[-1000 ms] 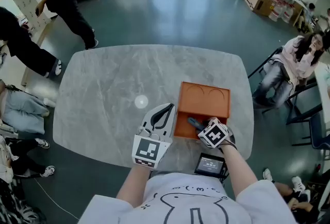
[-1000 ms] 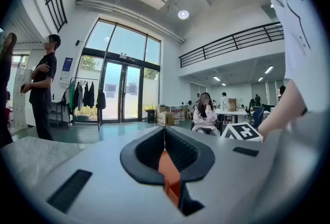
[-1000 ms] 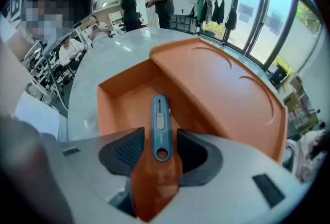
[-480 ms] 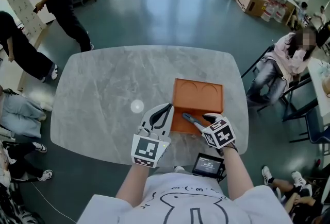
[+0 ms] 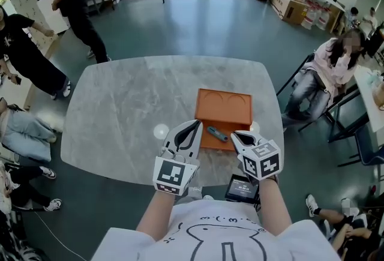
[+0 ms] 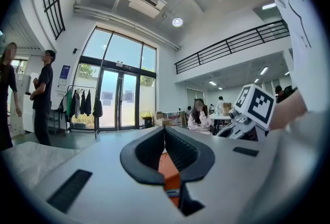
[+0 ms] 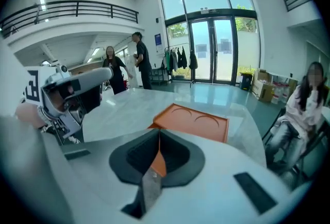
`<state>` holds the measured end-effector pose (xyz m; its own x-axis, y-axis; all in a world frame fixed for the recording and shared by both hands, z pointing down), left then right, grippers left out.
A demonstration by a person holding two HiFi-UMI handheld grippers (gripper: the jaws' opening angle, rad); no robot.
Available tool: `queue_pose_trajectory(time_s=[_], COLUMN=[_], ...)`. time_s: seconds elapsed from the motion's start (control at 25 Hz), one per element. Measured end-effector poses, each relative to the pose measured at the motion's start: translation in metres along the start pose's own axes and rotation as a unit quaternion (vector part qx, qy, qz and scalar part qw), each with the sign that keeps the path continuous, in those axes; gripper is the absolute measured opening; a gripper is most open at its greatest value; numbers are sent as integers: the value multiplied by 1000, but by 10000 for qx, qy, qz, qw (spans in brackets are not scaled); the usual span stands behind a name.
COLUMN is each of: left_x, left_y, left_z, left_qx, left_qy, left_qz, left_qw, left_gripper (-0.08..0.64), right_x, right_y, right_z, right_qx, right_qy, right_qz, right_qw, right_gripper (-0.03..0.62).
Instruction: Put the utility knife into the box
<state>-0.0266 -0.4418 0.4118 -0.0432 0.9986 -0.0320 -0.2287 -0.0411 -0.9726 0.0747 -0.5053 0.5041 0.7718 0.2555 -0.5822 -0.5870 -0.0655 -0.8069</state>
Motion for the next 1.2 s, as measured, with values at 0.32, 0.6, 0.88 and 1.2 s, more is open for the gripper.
queue_pose_trajectory(time_s=[0.32,0.6,0.88,1.2], left_x=[11,16,16,11], left_y=[8,17,27,38], left_z=[-21,-31,-37,-43], left_qx=[-166,-143,-185,-228], left_qy=[-47,-49,-118,-171], left_qz=[-130,-296,-429,-545], left_qw=[9998,9994,9988,9981], left_gripper=[15,15,15,15], right_x=[43,72,86,96], right_y=[31,57,72,76], right_z=[7,9,13,9], right_qx=[-196,-564,-108,34], right_qy=[-211,42,-93,-155], right_qz=[-1047,-1882,-2114,-2200], right_qw=[9941,9805,9773,9754], right_gripper=[9,9,8,8])
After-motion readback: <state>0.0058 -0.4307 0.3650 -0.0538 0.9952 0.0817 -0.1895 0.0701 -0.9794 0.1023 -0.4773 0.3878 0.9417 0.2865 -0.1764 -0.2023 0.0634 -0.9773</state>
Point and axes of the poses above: the fingertips, and each gripper's own axes: x backward along the fingers, z to its left, y out of its top, the point moved 1 cm from there along x, backward along the fingers, and after that the axes turned 15 degrees about x, right-handed, at the moved point
